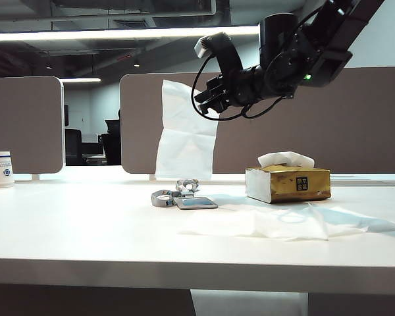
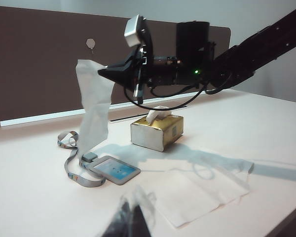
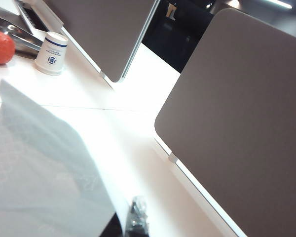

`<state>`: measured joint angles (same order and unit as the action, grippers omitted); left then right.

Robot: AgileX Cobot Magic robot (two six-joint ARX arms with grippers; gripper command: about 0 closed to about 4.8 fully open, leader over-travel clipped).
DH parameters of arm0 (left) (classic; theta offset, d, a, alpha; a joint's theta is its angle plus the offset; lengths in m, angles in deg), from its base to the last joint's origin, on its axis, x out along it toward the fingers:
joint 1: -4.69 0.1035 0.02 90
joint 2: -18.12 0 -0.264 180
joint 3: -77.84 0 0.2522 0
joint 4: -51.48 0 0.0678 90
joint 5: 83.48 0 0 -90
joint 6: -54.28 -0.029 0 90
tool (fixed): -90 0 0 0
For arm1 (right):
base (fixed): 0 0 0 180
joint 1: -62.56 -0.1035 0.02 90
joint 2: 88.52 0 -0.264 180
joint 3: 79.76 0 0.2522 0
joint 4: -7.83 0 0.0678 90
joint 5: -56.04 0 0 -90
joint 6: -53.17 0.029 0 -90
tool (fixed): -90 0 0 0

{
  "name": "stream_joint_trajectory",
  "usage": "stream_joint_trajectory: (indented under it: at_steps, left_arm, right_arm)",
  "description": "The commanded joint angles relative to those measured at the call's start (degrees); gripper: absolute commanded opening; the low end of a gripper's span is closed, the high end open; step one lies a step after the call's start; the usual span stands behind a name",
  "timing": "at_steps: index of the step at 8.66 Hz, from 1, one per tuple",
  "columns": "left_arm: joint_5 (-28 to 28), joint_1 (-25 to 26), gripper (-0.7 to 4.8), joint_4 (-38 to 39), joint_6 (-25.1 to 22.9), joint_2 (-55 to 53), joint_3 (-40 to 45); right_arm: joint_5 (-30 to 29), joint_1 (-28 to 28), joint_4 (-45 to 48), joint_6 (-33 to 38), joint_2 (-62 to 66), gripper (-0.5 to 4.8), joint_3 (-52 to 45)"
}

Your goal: Pull out a tissue from the tissue box and use it to cover the ID card on the tabletop.

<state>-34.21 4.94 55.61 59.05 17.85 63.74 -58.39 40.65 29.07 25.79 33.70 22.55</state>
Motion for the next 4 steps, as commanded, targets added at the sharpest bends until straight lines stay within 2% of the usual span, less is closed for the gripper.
stream_joint_trajectory:
  at_steps: [1,3,4]
  left_arm:
    - [-0.02,-0.02,-0.05,-0.24,0.17,-0.02,-0.13]
    - [0.02,-0.02,-0.05,-0.26,0.17,-0.04,-0.13]
    - [3.13,-0.02,-0.06,-0.26,0.17,-0.04,-0.13]
  right_arm:
    - [1.6,-0.09,0.33,0.63,1.03,-0.01,1.29]
    - [4.0,-0.09,-1.81,0.63,2.05,-0.01,1.51]
    - [4.46,-0.07,-2.08,0.63,2.21,-0.01,1.51]
